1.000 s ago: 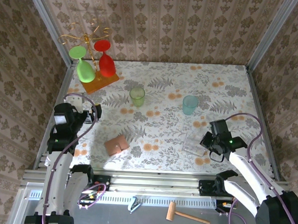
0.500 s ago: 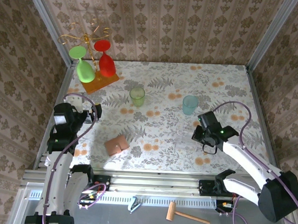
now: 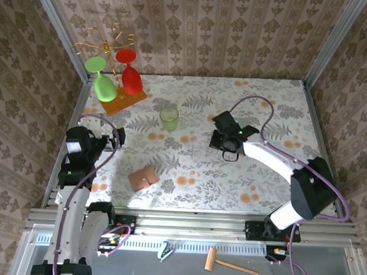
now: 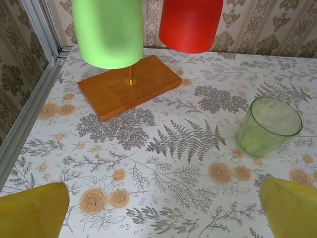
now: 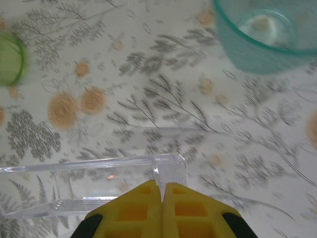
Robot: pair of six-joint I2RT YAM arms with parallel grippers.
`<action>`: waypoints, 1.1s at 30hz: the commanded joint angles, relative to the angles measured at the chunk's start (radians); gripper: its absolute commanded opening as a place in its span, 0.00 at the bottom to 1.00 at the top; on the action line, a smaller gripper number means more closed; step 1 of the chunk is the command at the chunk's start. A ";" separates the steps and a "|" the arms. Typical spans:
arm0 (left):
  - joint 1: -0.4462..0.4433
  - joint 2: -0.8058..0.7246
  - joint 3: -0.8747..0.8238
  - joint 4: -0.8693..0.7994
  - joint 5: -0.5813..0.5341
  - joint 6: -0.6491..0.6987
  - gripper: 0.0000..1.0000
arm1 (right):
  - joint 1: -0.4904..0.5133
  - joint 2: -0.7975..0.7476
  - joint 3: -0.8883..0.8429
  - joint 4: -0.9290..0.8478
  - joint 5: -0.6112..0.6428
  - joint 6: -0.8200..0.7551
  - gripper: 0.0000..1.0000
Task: Take the credit cards out of the card holder
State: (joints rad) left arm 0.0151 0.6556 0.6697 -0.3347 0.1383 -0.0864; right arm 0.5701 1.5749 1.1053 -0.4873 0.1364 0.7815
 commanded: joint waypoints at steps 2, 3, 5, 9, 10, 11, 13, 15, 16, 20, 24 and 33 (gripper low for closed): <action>0.011 0.001 -0.015 0.028 0.021 -0.018 1.00 | 0.009 0.117 0.130 0.044 0.026 -0.011 0.01; 0.012 0.002 -0.015 0.027 0.021 -0.017 1.00 | 0.010 0.140 0.152 0.047 0.024 -0.015 0.01; 0.012 0.002 -0.013 0.025 0.020 -0.012 1.00 | 0.010 0.182 0.194 0.053 0.023 -0.024 0.01; 0.012 0.002 -0.013 0.024 0.018 -0.013 1.00 | 0.008 0.240 0.244 0.041 0.030 -0.029 0.01; 0.012 0.000 -0.013 0.023 0.018 -0.013 1.00 | 0.007 0.252 0.251 0.039 0.031 -0.031 0.01; 0.012 0.001 -0.013 0.022 0.019 -0.012 1.00 | 0.006 0.260 0.255 0.037 0.031 -0.033 0.01; 0.011 0.002 -0.014 0.022 0.018 -0.015 1.00 | 0.002 0.274 0.256 0.037 0.032 -0.034 0.01; 0.011 0.001 -0.013 0.022 0.019 -0.013 1.00 | -0.001 0.284 0.255 0.034 0.027 -0.037 0.01; 0.013 0.001 -0.013 0.022 0.019 -0.013 1.00 | -0.001 0.288 0.255 0.033 0.026 -0.039 0.01; 0.014 0.001 -0.013 0.023 0.018 -0.016 1.00 | -0.004 0.297 0.250 0.026 0.031 -0.043 0.01; 0.018 0.001 -0.013 0.025 0.020 -0.015 1.00 | -0.006 0.304 0.256 0.012 0.042 -0.055 0.02; 0.037 0.007 -0.016 0.036 0.038 -0.029 1.00 | -0.014 0.312 0.266 -0.009 0.063 -0.067 0.06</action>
State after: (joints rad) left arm 0.0414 0.6647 0.6666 -0.3260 0.1577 -0.0986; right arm 0.5652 1.8675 1.3350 -0.4610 0.1520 0.7284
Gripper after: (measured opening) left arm 0.999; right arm 0.059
